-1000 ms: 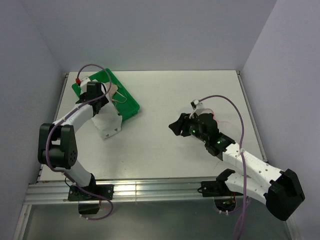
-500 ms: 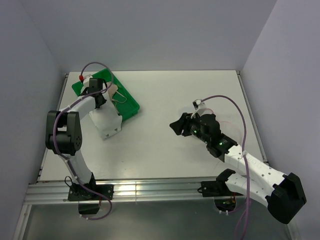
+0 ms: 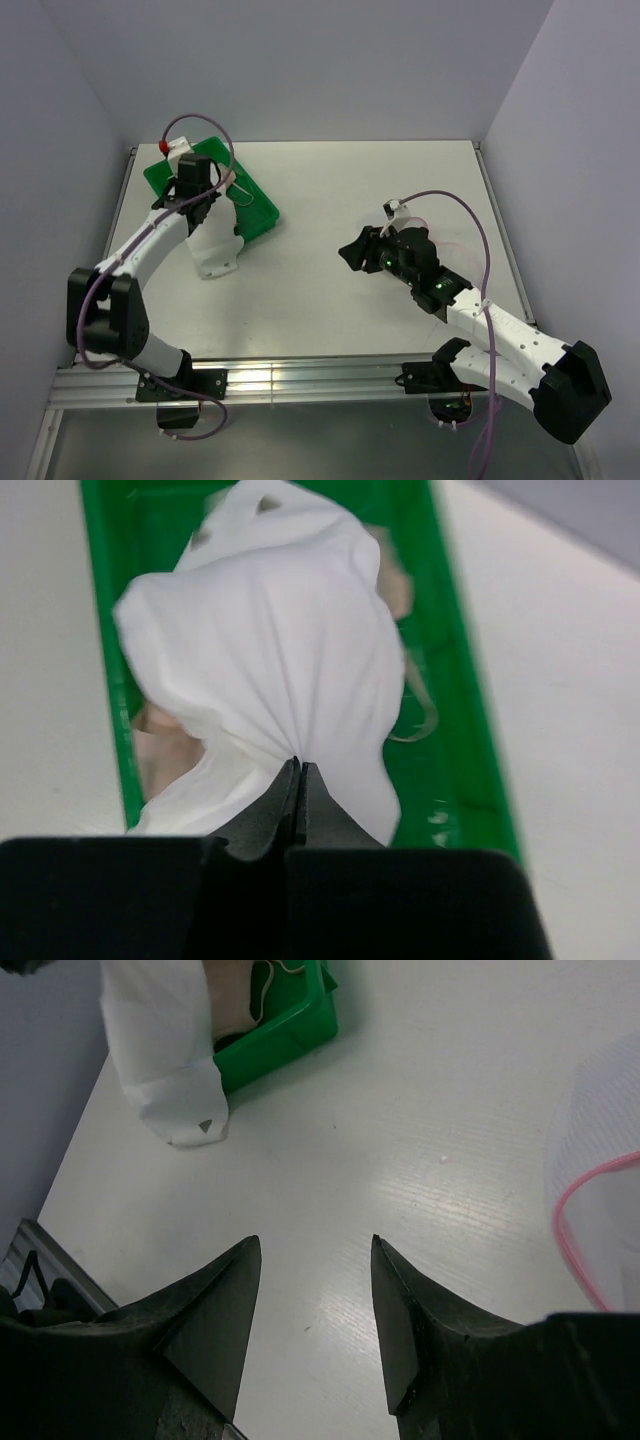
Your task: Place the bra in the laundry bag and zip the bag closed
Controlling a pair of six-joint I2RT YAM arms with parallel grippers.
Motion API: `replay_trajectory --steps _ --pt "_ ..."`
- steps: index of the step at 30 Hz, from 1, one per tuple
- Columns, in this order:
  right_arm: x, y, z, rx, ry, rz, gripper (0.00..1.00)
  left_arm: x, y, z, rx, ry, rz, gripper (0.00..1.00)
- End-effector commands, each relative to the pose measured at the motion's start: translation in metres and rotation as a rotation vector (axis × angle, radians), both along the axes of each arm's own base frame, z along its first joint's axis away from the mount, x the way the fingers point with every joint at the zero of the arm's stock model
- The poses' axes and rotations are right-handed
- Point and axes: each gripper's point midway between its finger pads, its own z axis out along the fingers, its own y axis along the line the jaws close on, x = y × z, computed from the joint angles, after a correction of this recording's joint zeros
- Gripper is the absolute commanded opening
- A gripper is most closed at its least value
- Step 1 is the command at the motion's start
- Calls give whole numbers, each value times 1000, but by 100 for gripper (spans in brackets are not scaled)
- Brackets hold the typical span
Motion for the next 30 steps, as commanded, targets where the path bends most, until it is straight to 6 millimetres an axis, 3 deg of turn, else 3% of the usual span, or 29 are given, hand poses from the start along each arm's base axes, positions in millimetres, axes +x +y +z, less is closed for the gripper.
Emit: replay_trajectory --steps 1,3,4,11,14,16,17,18,19,20,21,23,25,30 --pt "5 0 5 -14 -36 -11 55 -12 -48 74 -47 -216 -84 0" --pt "6 -1 6 -16 -39 -16 55 -22 -72 84 -55 -233 -142 0" --pt "6 -2 6 -14 -41 -21 55 -32 -96 88 -64 -236 -200 0" --pt "9 -9 9 -21 -57 -60 55 -66 -176 103 -205 -274 -387 0" --pt "9 -11 10 -18 -64 -69 55 -71 -210 97 -261 -251 -485 0" --pt "9 -10 11 -16 -65 -68 56 -79 -243 81 -278 -207 -579 0" --pt "9 -11 10 -19 -65 -69 56 -79 -252 80 -269 -195 -601 5" --pt "12 -14 8 -31 -62 -92 58 -78 -261 57 -245 -135 -612 10" --pt "13 -15 7 -39 -62 -95 59 -81 -270 48 -237 -104 -633 18" --pt "13 -15 6 -47 -58 -98 60 -80 -274 44 -231 -87 -636 43" --pt "15 -19 3 -64 -45 -116 62 -82 -276 28 -212 -41 -634 55" --pt "16 -21 1 -73 -42 -129 65 -85 -274 19 -207 -28 -624 76" --pt "17 -21 -1 -77 -43 -131 75 -89 -273 28 -233 -59 -629 78" --pt "18 -8 -15 -91 4 -75 75 -101 -254 22 -228 -72 -599 73"
